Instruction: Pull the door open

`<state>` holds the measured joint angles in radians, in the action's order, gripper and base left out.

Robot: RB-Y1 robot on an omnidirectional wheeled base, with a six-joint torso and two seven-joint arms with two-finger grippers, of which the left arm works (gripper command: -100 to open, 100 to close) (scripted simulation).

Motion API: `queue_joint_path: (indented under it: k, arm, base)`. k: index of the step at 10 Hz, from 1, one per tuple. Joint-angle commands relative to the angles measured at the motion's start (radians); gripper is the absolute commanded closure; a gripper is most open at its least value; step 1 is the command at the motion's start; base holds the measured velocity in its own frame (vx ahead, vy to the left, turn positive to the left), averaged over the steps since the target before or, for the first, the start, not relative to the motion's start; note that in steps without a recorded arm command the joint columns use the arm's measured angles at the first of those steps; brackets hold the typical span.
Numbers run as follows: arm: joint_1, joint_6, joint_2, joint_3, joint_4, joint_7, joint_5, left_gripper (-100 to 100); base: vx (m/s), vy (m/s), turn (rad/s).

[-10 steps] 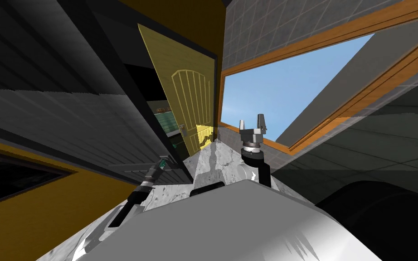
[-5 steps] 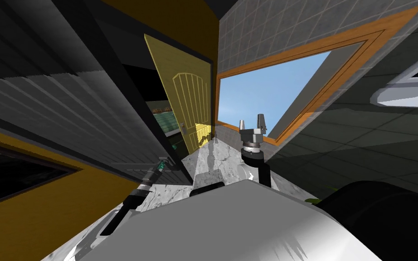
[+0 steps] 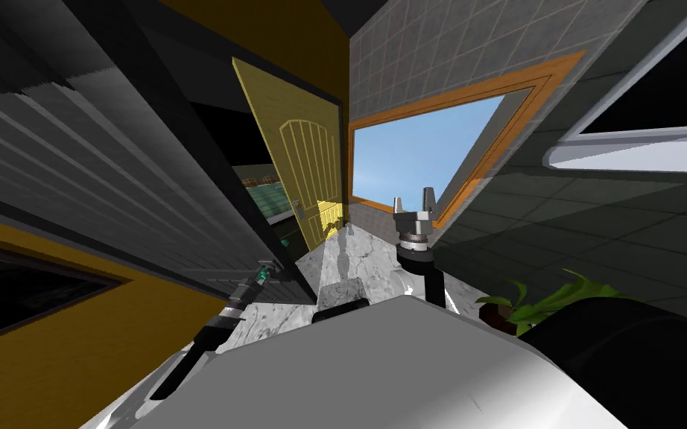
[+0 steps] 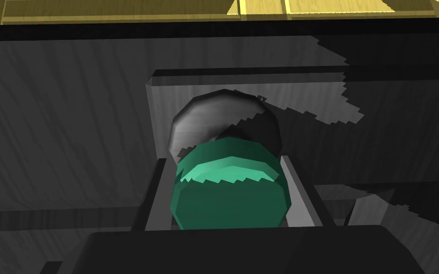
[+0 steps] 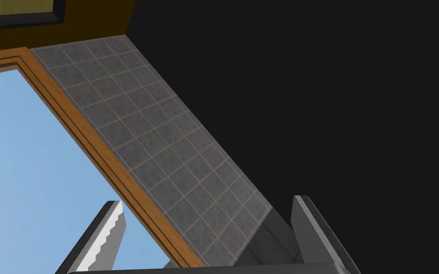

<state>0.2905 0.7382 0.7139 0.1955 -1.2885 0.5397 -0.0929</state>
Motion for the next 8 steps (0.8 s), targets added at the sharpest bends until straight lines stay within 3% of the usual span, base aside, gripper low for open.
queue_joint_path:
  k: [1, 5, 6, 7, 8]
  arm:
    - [0.011, 0.025, 0.009, 0.009, 0.009, 0.008, 0.002, 100]
    - [0.029, 0.088, 0.044, 0.021, 0.029, 0.029, 0.0, 100]
    - [0.023, 0.076, 0.039, 0.02, 0.028, 0.025, 0.001, 100]
    - [0.028, 0.097, 0.047, 0.026, 0.038, 0.031, 0.002, 100]
    - [0.029, 0.103, 0.05, 0.027, 0.041, 0.033, 0.002, 100]
  base:
    - [-0.162, 0.091, -0.097]
    - [-0.197, 0.129, -0.14]
    - [-0.084, 0.051, -0.024]
    - [-0.134, 0.091, -0.142]
    - [-0.194, 0.106, -0.164]
